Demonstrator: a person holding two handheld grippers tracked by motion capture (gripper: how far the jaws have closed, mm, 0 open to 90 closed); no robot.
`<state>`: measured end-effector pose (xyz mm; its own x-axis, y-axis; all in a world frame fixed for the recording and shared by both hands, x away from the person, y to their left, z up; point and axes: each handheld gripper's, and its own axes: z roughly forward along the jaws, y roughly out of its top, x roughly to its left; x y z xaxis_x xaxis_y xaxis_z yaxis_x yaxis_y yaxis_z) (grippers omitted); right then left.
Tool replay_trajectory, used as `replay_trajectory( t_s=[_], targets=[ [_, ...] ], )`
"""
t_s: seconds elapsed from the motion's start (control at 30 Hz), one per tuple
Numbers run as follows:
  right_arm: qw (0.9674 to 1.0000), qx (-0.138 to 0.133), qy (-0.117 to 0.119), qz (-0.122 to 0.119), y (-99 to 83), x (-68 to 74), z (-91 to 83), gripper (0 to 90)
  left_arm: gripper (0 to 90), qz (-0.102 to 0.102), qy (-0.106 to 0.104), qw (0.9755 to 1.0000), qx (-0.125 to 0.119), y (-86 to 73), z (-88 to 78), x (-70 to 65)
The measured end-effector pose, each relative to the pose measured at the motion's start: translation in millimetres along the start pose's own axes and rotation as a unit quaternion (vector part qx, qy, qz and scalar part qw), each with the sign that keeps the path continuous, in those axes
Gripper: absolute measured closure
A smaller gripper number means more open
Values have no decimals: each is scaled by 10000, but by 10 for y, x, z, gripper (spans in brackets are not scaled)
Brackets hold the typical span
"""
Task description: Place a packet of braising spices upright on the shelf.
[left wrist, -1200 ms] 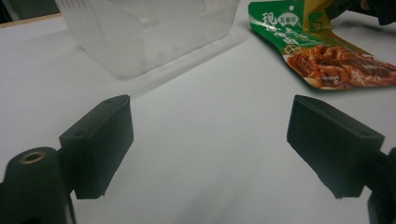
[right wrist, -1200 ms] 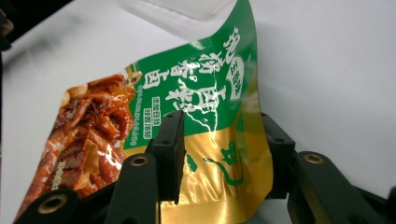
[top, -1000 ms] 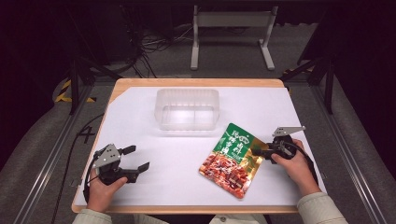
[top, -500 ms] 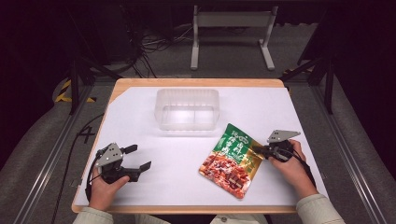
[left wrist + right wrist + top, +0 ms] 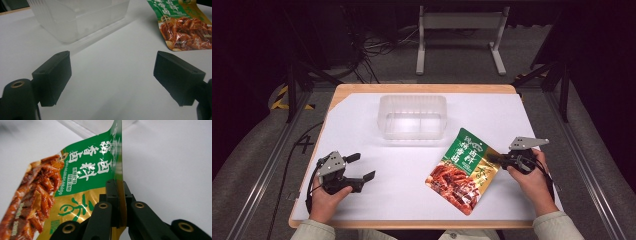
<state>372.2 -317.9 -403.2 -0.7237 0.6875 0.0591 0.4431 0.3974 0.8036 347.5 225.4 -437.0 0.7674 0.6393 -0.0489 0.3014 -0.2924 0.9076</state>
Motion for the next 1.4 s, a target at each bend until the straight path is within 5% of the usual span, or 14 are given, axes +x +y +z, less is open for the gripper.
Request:
replay_trajectory(
  t_s=[0.3, 0.9, 1.1, 1.4],
  targets=[
    [9990, -303, 201, 265, 142, 119, -292, 900, 154, 1, -43, 10000, 3, 27, 38, 0],
    [9965, -765, 173, -274, 647, 543, -814, 900, 154, -62, 2, 10000, 48, 8, 25, -6],
    [9966, -737, -2, -364, 775, 550, -895, 900, 154, -51, -11, 10000, 73, 7, 40, -9],
    [9958, -918, -11, -42, 884, 382, -958, 900, 154, -45, -1, 9999, 96, 4, 46, -3]
  ],
)
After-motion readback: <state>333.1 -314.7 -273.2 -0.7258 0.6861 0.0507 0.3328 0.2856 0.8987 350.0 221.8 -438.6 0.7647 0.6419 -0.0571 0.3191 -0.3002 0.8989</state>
